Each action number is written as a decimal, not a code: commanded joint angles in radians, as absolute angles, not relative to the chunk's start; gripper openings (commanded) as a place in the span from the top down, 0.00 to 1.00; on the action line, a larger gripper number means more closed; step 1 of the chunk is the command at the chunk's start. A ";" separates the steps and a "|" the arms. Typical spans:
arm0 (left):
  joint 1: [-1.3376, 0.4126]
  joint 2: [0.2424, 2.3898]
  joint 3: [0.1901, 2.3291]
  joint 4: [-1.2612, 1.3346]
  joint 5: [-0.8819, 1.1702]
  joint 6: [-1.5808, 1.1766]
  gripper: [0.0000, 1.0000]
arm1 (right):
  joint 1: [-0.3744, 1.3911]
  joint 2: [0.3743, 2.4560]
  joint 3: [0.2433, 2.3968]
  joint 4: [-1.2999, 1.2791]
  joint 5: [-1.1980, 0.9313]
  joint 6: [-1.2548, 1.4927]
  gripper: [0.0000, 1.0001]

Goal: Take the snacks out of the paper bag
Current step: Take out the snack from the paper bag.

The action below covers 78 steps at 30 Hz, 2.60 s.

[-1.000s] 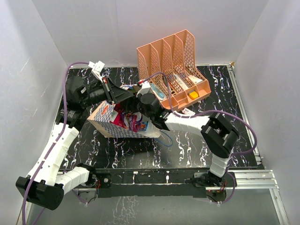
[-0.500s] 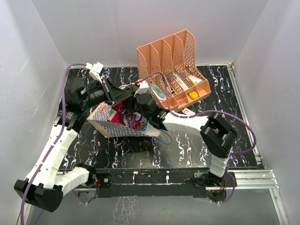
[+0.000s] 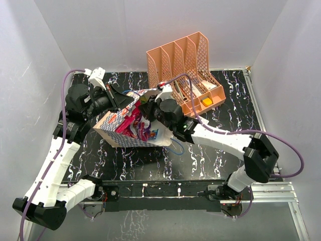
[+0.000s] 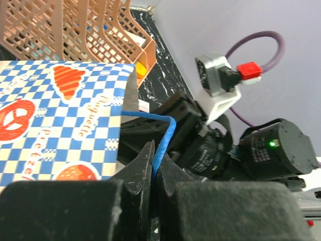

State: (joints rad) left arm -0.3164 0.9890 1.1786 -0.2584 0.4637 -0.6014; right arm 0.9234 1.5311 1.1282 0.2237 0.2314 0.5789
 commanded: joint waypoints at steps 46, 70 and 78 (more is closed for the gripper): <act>-0.328 0.976 1.183 -0.177 0.560 -0.648 1.00 | 0.899 1.664 1.050 0.585 0.242 0.966 0.18; -0.347 0.971 1.273 -0.324 0.376 -0.559 1.00 | 0.896 1.765 1.241 0.442 0.233 1.007 0.88; -0.347 0.981 1.297 -0.354 0.280 -0.542 1.00 | 0.890 1.617 1.214 0.451 0.193 0.989 0.93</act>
